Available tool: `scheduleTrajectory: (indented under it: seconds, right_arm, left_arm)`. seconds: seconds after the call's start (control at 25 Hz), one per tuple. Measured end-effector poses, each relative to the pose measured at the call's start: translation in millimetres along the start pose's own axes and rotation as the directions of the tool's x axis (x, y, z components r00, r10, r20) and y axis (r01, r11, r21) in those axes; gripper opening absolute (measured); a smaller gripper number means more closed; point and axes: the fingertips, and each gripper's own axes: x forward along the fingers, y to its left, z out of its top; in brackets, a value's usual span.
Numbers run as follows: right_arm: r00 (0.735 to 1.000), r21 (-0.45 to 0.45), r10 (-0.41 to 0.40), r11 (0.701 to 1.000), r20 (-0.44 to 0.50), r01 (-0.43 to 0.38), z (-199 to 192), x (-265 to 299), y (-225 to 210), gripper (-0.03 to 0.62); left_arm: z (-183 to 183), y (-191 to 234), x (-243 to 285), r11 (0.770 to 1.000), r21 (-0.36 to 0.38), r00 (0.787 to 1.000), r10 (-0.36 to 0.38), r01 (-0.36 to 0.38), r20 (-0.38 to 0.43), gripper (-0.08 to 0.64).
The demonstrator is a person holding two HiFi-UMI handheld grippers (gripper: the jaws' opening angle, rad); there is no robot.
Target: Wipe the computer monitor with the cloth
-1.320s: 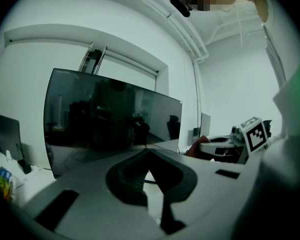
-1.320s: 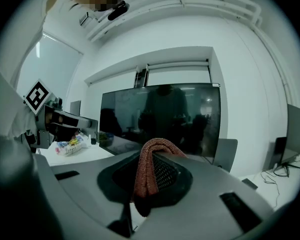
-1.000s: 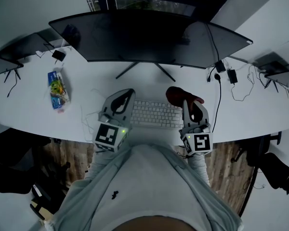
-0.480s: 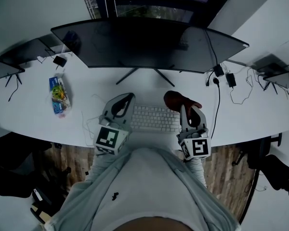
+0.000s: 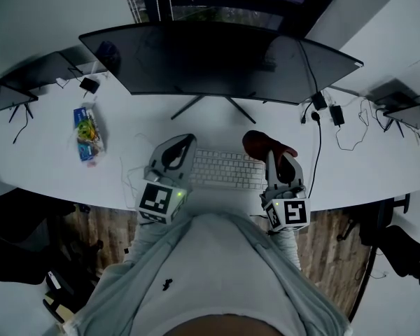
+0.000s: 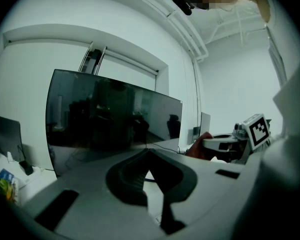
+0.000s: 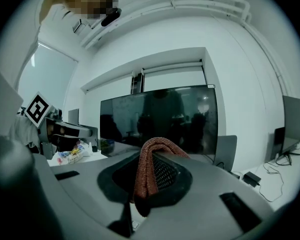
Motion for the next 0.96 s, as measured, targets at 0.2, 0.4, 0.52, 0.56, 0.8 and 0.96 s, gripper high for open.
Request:
scheduleTrajectory:
  seconds: [0.2, 0.4, 0.52, 0.56, 0.8, 0.96]
  right_arm:
    - [1.000, 0.014, -0.002, 1.000, 0.000, 0.002, 1, -3, 2, 0.037]
    - [1.000, 0.017, -0.005, 1.000, 0.003, 0.005, 1, -7, 3, 0.037]
    - [1.000, 0.018, -0.008, 1.000, 0.004, 0.008, 0, -10, 4, 0.037]
    - [1.000, 0.021, -0.010, 1.000, 0.006, 0.010, 1, -11, 4, 0.037]
    - [1.000, 0.028, -0.018, 0.999, 0.009, 0.018, 1, -13, 6, 0.037]
    - [1.000, 0.026, -0.016, 1.000, 0.008, 0.016, 2, -13, 8, 0.037]
  left_arm:
    - [1, 0, -3, 1.000, -0.001, 1.000, 0.001, -0.001, 0.000, 0.020]
    - [-1, 0, -7, 1.000, -0.007, 1.000, 0.009, -0.009, -0.001, 0.020]
    - [-3, 1, -9, 1.000, -0.009, 1.000, 0.014, -0.014, -0.005, 0.020]
    - [-2, 0, -10, 1.000, -0.011, 1.000, 0.014, -0.014, 0.000, 0.020]
    - [0, 2, -14, 1.000, -0.016, 1.000, 0.018, -0.018, 0.008, 0.020]
    - [2, 4, -16, 0.999, -0.024, 1.000, 0.026, -0.026, 0.007, 0.020]
